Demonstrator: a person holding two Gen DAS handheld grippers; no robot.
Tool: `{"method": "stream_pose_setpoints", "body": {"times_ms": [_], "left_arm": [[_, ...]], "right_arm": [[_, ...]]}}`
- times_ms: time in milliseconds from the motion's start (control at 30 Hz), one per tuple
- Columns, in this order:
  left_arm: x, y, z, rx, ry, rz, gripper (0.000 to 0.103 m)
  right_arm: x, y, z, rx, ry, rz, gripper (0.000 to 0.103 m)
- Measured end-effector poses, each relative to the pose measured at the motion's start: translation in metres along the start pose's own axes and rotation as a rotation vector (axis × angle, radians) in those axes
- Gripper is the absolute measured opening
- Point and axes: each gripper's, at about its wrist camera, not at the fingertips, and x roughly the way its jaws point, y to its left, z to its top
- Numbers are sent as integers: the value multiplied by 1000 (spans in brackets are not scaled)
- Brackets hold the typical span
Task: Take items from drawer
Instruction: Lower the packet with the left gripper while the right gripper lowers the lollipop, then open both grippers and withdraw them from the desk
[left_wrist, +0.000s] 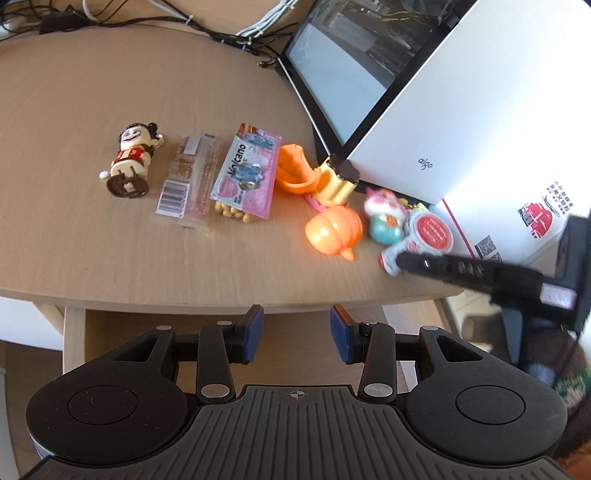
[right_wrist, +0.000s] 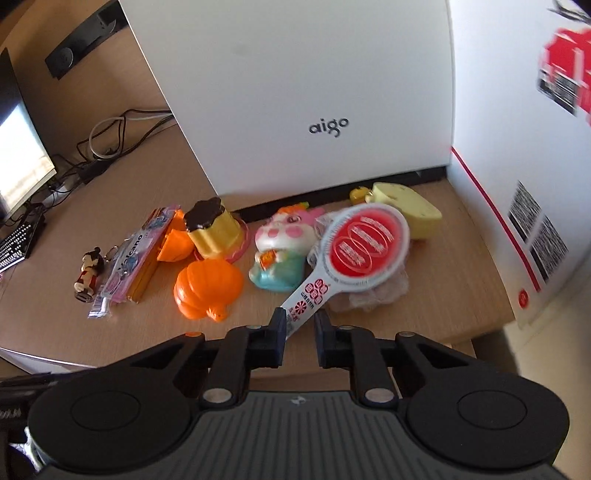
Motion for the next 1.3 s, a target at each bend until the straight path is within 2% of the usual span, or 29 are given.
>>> {"method": "stream_pose_setpoints", "body": {"times_ms": [133,333,467,600,733,833,867,967,1033,1167,1267,1300], "left_arm": [[-3,5,-3,-15,5,12,43],[-9,8,-7,-18,9,26,43],[-18,7,-14,15,7,65,43],[-38,5,-27,60,-50,112,43],[-66,6,-41,57,-117,140,43],[-87,-1,-48,72,-157,158,43],[-95,-2,-51,81,-174,161,43],[-111,-8,-60,124,-227,172,43],[-118,-10,-71,128,-236,195,43],[-132,-19,-103,114,-241,173,43],[-139,-29,-131,123,-250,186,43],[-141,-33,-141,113,-256,188,43]], "right_arm": [[12,-3,13,5,-1,20,16],[7,-3,14,9,1,68,19],[-4,-5,7,27,-2,83,28],[-23,-6,0,39,-25,80,29],[-54,4,-11,11,-85,56,29],[-86,17,-24,-1,-133,58,31],[-97,23,-28,-13,-144,57,34],[-127,47,-41,-91,-185,43,38],[-142,62,-50,-137,-208,22,43],[-166,79,-80,-175,-189,42,48],[-179,84,-110,-213,-191,27,60],[-181,84,-121,-220,-183,18,60]]}}
